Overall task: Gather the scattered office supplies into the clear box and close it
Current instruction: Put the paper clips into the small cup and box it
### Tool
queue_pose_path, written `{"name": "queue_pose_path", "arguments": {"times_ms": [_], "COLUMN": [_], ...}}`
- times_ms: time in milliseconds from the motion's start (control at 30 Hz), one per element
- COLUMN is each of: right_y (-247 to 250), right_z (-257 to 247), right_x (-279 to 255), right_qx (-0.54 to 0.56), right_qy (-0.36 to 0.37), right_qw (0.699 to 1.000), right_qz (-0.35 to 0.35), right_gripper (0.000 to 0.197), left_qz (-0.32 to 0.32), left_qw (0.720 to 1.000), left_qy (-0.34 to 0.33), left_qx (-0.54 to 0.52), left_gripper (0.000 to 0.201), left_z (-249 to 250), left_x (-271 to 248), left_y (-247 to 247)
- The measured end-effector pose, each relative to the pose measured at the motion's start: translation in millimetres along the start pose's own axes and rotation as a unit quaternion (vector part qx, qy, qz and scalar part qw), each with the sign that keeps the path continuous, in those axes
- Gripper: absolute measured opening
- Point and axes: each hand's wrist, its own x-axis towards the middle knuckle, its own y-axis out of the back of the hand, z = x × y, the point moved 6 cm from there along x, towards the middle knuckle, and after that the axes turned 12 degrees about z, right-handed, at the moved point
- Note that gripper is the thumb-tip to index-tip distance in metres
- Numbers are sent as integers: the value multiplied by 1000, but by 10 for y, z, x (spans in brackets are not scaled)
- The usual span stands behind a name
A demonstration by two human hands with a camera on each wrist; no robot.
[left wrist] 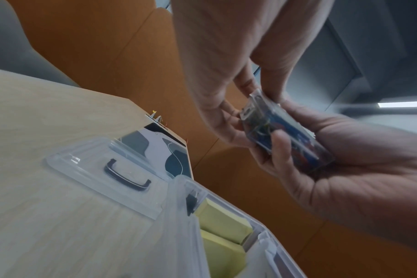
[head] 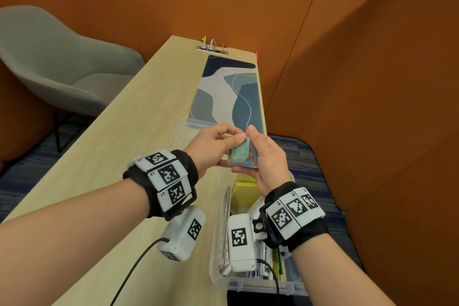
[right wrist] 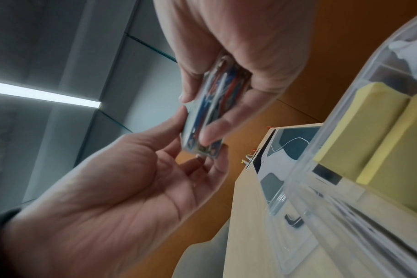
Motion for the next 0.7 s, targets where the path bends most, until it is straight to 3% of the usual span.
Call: {"name": "queue_pose_path", "arguments": {"times_ms": [200, 333, 433, 700], "right_y": [36, -18, -38, -6], "right_z": [46, 66, 82, 98], "right_x": [21, 6, -13, 4], "right_qx": [11, -3, 25, 16], "right_qy": [4, -50, -134, -143], "right_qw": [1000, 999, 990, 989], "right_qz": [26, 4, -26, -27], "right_gripper": [27, 50, 59, 48], "left_qz": [-24, -49, -63, -6], "left_qw": [998, 987, 989, 998], "left_qy": [2, -25, -19, -31], "left_qx": [65, 150, 131, 57], "left_gripper": [21, 10, 12, 12], "left_z": [-10, 38, 53, 1], "left_x": [27, 39, 36, 83], "left_y": [-42, -21, -27, 14]}}
